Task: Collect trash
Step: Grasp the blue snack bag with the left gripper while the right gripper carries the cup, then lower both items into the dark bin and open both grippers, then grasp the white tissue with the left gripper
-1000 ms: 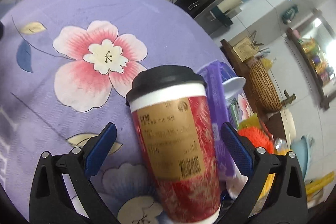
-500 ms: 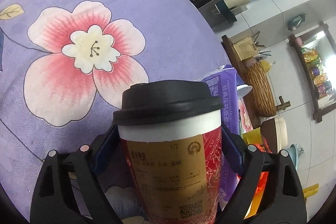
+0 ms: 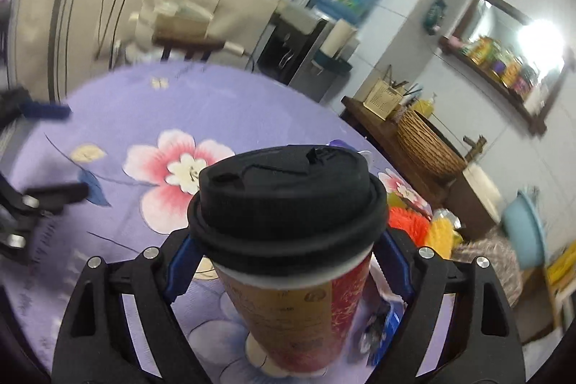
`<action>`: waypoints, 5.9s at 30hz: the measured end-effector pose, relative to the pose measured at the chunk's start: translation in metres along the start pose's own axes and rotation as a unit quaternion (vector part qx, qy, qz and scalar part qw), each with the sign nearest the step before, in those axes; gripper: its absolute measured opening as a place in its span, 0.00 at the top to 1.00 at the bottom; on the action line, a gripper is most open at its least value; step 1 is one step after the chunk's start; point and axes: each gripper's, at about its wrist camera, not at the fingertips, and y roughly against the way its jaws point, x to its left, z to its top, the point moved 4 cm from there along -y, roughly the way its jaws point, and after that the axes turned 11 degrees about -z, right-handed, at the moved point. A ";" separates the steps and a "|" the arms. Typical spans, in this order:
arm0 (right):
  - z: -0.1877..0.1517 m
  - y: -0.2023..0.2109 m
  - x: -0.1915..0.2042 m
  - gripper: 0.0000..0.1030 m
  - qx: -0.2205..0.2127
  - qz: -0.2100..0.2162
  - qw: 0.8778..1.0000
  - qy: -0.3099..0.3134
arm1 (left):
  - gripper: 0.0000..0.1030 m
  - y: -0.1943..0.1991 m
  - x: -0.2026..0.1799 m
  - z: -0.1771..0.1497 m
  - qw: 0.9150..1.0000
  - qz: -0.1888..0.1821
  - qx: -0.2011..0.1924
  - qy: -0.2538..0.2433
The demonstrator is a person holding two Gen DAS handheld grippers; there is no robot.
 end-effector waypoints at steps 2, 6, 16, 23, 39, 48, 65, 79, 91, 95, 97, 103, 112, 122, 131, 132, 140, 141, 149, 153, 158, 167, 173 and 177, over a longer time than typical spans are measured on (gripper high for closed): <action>-0.007 0.016 -0.013 0.20 -0.005 0.006 0.999 -0.031 | 0.05 -0.003 -0.007 0.000 1.000 -0.009 0.003 -0.005; -0.024 0.045 -0.036 0.20 -0.012 0.008 0.996 -0.088 | 0.05 -0.008 -0.023 0.004 1.000 -0.024 0.006 -0.018; -0.070 0.109 -0.106 0.20 -0.031 -0.044 0.976 -0.212 | 0.05 -0.032 -0.105 0.017 0.989 -0.108 0.018 -0.096; -0.118 0.148 -0.148 0.20 -0.011 -0.138 0.963 -0.233 | 0.05 -0.064 -0.175 0.031 0.972 -0.185 0.043 -0.140; -0.195 0.183 -0.168 0.20 0.035 -0.190 0.941 -0.278 | 0.72 -0.153 -0.203 0.035 0.964 -0.218 0.149 -0.016; -0.213 0.169 -0.172 0.20 0.037 -0.180 0.934 -0.306 | 0.78 -0.093 -0.172 0.019 0.968 -0.218 0.117 -0.036; -0.238 0.175 -0.188 0.20 0.033 -0.191 0.922 -0.335 | 0.79 0.000 -0.202 0.008 0.952 -0.274 0.063 -0.120; -0.391 0.068 -0.239 0.20 0.218 -0.235 0.858 -0.401 | 0.79 -0.056 -0.357 -0.008 0.895 -0.398 0.112 -0.170; -0.505 -0.025 -0.209 0.20 0.381 -0.173 0.793 -0.443 | 0.79 -0.108 -0.404 -0.053 0.893 -0.379 0.174 -0.170; -0.520 -0.037 -0.206 0.20 0.406 -0.159 0.780 -0.449 | 0.79 -0.117 -0.406 -0.061 0.893 -0.373 0.185 -0.170; -0.524 -0.040 -0.203 0.20 0.417 -0.149 0.775 -0.451 | 0.79 -0.121 -0.407 -0.064 0.894 -0.370 0.189 -0.170; -0.523 -0.027 -0.199 0.12 0.403 -0.154 0.776 -0.460 | 0.79 -0.132 -0.415 -0.072 0.893 -0.363 0.204 -0.173; -0.503 0.042 -0.192 0.12 0.353 -0.204 0.782 -0.471 | 0.79 -0.151 -0.445 -0.093 0.882 -0.358 0.239 -0.191; -0.489 0.110 -0.184 0.12 0.303 -0.275 0.786 -0.463 | 0.47 -0.155 -0.487 -0.116 0.866 -0.361 0.250 -0.239; -0.480 0.119 -0.182 0.12 0.292 -0.304 0.793 -0.440 | 0.18 -0.142 -0.477 -0.105 0.871 -0.376 0.231 -0.218; -0.478 0.119 -0.184 0.12 0.287 -0.306 0.792 -0.444 | 0.17 -0.138 -0.472 -0.101 0.871 -0.379 0.229 -0.211; -0.460 0.135 -0.189 0.12 0.259 -0.316 0.797 -0.444 | 0.10 -0.105 -0.440 -0.071 0.883 -0.380 0.189 -0.198; -0.456 0.137 -0.189 0.12 0.256 -0.316 0.799 -0.443 | 0.09 -0.101 -0.434 -0.068 0.885 -0.379 0.183 -0.198; -0.409 0.126 -0.183 0.12 0.217 -0.282 0.831 -0.428 | 0.05 -0.075 -0.354 -0.026 0.911 -0.337 0.137 -0.196; -0.386 0.116 -0.179 0.12 0.205 -0.262 0.846 -0.417 | 0.06 -0.085 -0.292 -0.010 0.933 -0.295 0.147 -0.148; -0.361 0.106 -0.171 0.12 0.191 -0.243 0.859 -0.407 | 0.06 -0.107 -0.218 0.003 0.958 -0.228 0.148 -0.090; -0.324 0.097 -0.160 0.12 0.178 -0.216 0.878 -0.389 | 0.06 -0.147 -0.197 0.011 0.966 -0.174 0.160 -0.103; -0.295 0.094 -0.158 0.06 0.160 -0.198 0.892 -0.374 | 0.14 -0.164 -0.200 0.004 0.962 -0.172 0.179 -0.118; -0.276 0.085 -0.155 0.06 0.152 -0.179 0.903 -0.359 | 0.46 -0.161 -0.191 0.003 0.960 -0.186 0.181 -0.102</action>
